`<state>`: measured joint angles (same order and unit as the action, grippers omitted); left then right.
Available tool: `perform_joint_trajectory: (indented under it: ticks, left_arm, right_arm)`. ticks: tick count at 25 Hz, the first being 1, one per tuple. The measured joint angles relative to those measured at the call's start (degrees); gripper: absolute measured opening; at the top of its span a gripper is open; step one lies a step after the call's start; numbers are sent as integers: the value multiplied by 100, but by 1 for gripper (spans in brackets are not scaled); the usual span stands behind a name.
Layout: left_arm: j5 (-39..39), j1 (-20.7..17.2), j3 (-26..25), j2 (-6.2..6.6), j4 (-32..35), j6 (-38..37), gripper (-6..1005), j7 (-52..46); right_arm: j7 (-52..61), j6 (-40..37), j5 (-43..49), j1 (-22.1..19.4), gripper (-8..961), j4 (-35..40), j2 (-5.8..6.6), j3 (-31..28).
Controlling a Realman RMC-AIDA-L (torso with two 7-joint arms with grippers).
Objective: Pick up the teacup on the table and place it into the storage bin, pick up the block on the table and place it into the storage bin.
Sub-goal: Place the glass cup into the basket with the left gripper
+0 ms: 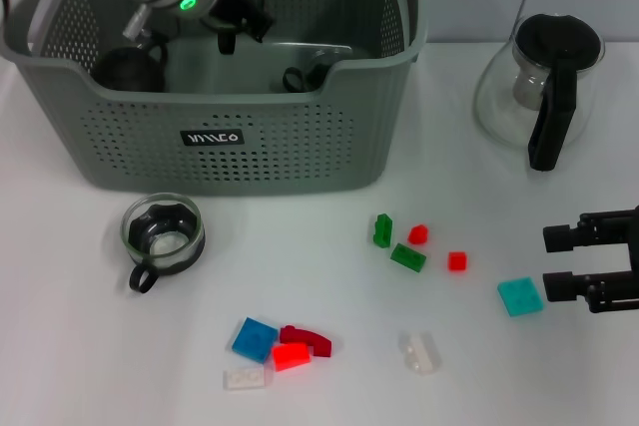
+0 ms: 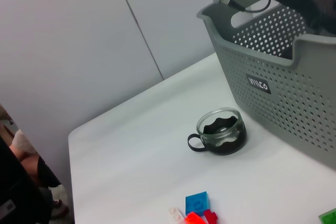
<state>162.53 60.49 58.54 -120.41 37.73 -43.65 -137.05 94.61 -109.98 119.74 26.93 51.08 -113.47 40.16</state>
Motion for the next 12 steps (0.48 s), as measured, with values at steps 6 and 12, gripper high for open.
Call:
perform_joint_trajectory:
  ticks: [6, 12]
  left_arm:
    - [103, -36, 47, -51, -223, 292, 50, 36]
    - [111, -117, 145, -80, -331, 490, 50, 44]
  right_arm:
    - [-11, 75, 5, 36, 714, -44, 14, 35]
    - [-56, 160, 9, 57, 714, -90, 1, 42]
